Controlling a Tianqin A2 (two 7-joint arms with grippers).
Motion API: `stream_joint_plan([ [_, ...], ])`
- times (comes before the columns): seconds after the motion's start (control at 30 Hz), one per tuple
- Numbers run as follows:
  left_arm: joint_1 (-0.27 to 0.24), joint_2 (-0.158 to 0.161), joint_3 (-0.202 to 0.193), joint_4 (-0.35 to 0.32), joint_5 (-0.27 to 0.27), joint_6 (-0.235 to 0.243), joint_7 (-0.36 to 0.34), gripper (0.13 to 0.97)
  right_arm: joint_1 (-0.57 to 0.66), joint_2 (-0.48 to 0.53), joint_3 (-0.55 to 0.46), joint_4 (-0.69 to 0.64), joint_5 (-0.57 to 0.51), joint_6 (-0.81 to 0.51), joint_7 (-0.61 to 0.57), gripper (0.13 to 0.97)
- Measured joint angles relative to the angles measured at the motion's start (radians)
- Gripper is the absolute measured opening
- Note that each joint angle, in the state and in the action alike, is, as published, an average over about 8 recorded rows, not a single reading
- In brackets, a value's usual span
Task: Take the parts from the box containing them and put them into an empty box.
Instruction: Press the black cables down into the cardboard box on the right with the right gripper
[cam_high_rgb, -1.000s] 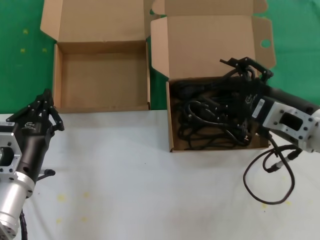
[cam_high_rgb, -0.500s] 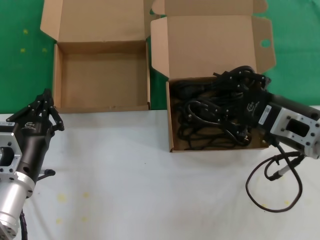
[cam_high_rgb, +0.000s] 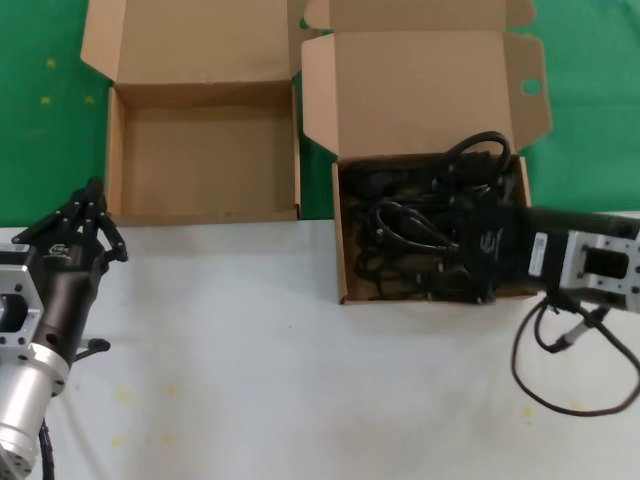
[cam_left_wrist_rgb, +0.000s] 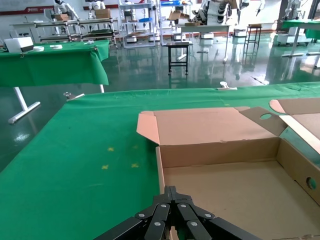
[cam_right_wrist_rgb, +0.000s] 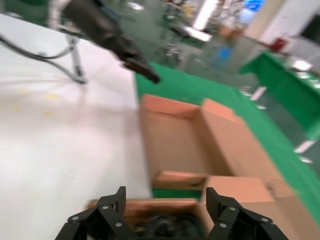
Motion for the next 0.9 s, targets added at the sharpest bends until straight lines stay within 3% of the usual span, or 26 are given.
stream_joint_plan([
  [0.13,0.000,0.000,0.000,0.000,0.000,0.000,0.000,0.144,0.046,-0.012,0.000,-0.028,-0.188,-0.143,0.187,0.597],
  [0.27,0.000,0.000,0.000,0.000,0.000,0.000,0.000,0.144,0.091,-0.032,0.000,-0.038,-0.382,-0.250,0.381,0.597],
  [0.5,0.000,0.000,0.000,0.000,0.000,0.000,0.000,0.144,0.137,-0.081,0.019,-0.025,-0.701,-0.330,0.699,0.748],
  [0.83,0.000,0.000,0.000,0.000,0.000,0.000,0.000,0.144,0.055,-0.181,0.174,0.006,-1.167,-0.430,1.159,0.898],
  [0.9,0.000,0.000,0.000,0.000,0.000,0.000,0.000,0.144,0.032,-0.203,0.206,0.008,-1.252,-0.444,1.233,0.895],
])
